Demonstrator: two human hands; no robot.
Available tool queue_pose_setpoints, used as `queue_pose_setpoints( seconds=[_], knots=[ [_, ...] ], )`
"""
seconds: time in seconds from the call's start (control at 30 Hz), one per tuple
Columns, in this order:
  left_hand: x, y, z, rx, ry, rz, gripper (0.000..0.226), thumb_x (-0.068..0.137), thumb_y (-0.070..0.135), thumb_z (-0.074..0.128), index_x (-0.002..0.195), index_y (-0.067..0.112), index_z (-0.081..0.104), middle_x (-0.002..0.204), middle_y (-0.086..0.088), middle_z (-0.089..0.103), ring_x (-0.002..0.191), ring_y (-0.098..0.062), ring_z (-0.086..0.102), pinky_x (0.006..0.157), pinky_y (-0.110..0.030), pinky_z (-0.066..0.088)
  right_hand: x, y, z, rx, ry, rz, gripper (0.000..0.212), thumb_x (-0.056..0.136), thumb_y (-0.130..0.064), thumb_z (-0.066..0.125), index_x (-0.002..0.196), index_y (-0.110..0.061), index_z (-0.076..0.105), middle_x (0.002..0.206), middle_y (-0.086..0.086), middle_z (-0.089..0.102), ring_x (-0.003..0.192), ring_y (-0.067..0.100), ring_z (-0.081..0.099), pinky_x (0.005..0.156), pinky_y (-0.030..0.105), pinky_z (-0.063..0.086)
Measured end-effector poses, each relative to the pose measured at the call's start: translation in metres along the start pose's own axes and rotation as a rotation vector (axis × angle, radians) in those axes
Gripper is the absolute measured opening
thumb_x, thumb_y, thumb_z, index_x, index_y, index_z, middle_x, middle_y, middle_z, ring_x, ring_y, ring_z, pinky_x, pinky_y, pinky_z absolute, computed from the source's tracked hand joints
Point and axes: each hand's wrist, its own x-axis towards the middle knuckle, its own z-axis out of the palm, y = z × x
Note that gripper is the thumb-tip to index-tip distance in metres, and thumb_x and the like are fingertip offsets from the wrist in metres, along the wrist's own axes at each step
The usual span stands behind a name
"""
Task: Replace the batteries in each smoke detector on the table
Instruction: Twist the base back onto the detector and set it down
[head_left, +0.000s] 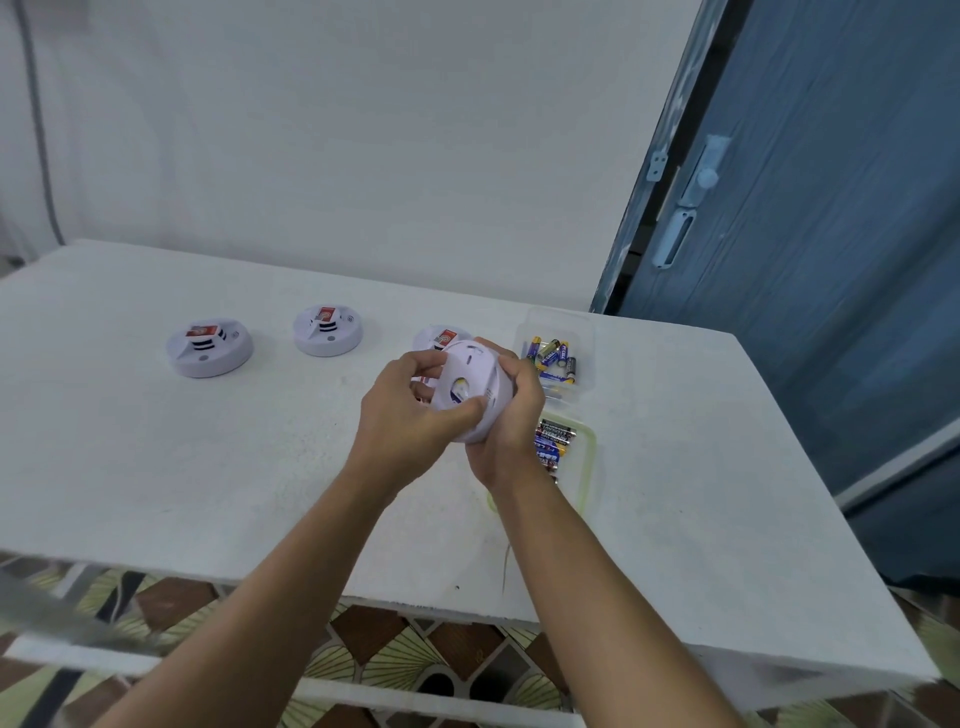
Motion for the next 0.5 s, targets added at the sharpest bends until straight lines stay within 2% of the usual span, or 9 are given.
queue_pose_setpoints(
  seconds=[0.1, 0.23, 0.3, 0.5],
  knots=[
    [-0.0018, 0.0022, -0.0006, 0.054, -0.005, 0.043, 0.064, 0.059, 0.045, 0.075, 0.119, 0.031, 0.056, 0.111, 0.011, 0.059, 0.095, -0.003, 0.059, 0.074, -0.023, 0.054, 0.0020, -0.0021, -0.0027, 0.027, -0.004, -0.007, 0.042, 0.075, -0.035, 0.051, 0.109, -0.014, 0.066, 0.107, 0.017, 0.066, 0.098, 0.036, 0.061, 0.079, 0.039, 0.053],
    [-0.0008, 0.0048, -0.0025, 0.083, -0.010, 0.081, 0.056, 0.069, 0.034, 0.082, 0.119, 0.032, 0.056, 0.115, 0.009, 0.058, 0.096, -0.001, 0.056, 0.072, -0.017, 0.049, 0.0012, -0.0036, -0.0050, 0.034, -0.035, -0.011, 0.033, 0.091, -0.030, 0.042, 0.105, -0.015, 0.067, 0.101, 0.014, 0.069, 0.093, 0.033, 0.064, 0.074, 0.037, 0.055],
    [-0.0005, 0.0050, -0.0030, 0.087, -0.006, 0.087, 0.057, 0.071, 0.032, 0.082, 0.123, 0.028, 0.058, 0.118, 0.008, 0.058, 0.098, -0.004, 0.057, 0.073, -0.016, 0.048, 0.0006, -0.0061, -0.0051, 0.037, -0.045, 0.001, 0.035, 0.096, -0.027, 0.036, 0.101, -0.015, 0.068, 0.097, 0.013, 0.070, 0.088, 0.031, 0.066, 0.070, 0.035, 0.056],
    [0.0006, 0.0050, -0.0059, 0.127, -0.064, 0.119, 0.063, 0.071, 0.036, 0.083, 0.129, 0.024, 0.060, 0.123, 0.006, 0.055, 0.104, -0.010, 0.057, 0.076, -0.013, 0.046, 0.0010, -0.0102, -0.0063, 0.025, -0.015, -0.022, 0.036, 0.097, -0.027, 0.036, 0.101, -0.013, 0.068, 0.096, 0.013, 0.070, 0.086, 0.030, 0.066, 0.071, 0.034, 0.055]
  ],
)
